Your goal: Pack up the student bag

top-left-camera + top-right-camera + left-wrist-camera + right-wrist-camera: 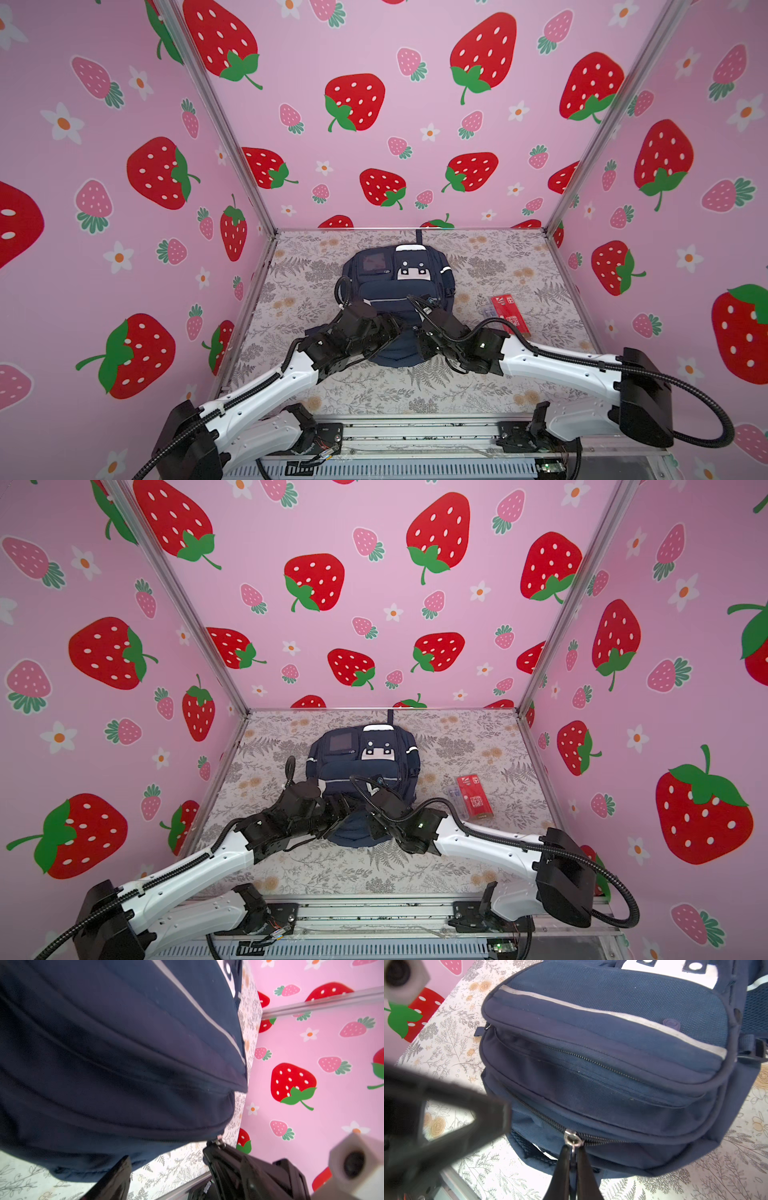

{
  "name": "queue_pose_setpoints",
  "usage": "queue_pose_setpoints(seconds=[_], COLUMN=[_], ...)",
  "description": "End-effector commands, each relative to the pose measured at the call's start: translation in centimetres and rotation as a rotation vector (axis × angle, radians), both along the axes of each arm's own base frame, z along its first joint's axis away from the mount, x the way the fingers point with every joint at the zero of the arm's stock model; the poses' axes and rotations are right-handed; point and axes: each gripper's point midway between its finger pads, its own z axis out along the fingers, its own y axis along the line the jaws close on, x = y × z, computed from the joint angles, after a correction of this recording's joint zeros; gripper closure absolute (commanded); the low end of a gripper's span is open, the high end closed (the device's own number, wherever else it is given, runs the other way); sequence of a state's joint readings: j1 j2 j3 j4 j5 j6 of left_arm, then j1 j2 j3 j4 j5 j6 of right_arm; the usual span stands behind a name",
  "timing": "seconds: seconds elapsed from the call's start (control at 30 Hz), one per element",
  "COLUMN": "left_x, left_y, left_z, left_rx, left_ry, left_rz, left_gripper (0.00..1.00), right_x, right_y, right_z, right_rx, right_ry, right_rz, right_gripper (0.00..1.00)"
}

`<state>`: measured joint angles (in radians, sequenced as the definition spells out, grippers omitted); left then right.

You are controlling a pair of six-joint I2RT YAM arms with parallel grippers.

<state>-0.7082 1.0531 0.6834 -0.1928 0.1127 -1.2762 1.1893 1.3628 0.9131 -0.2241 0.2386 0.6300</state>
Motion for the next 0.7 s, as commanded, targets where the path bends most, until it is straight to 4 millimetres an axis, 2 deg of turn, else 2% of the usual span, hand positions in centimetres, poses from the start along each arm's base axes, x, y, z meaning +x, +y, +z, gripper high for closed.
queue_pose_setpoints(seconds=[0.0,0.1,0.23,0.33,0.47,0.6,0.67], left_x=[2.2,3.2,4.0,4.4,4.5,4.3,4.1], left_y=[0.2,0.0,-0.6,-0.4,0.7,2.3,3.4], left_z=[1.4,1.9,1.4,1.2,1.8,2.3,2.5], left_rx=[-0.07,-0.067,-0.077,-0.09,-0.078,-0.045,-0.013], left_ry=[-0.04,-0.043,-0.024,-0.023,-0.038,-0.054,-0.058], left_rz=[0.068,0.063,0.039,0.047,0.052,0.064,0.072], left_gripper=[0.24,0.33,0.46,0.6,0.76,1.0,1.0], right_x=[-1.6,-2.1,-2.3,-2.1,-1.8,-1.2,-0.6], right_y=[1.4,1.7,2.1,2.0,1.6,0.3,-0.6], right_z=[1.7,1.7,2.0,2.2,2.0,1.4,1.2], right_rx=[0.069,0.072,0.077,0.072,0.048,-0.008,-0.042], right_ry=[-0.013,-0.02,-0.026,-0.034,-0.041,-0.058,-0.067], right_rz=[0.078,0.1,0.113,0.11,0.087,0.046,0.019], right_gripper=[1.0,1.0,1.0,1.0,1.0,1.0,1.0])
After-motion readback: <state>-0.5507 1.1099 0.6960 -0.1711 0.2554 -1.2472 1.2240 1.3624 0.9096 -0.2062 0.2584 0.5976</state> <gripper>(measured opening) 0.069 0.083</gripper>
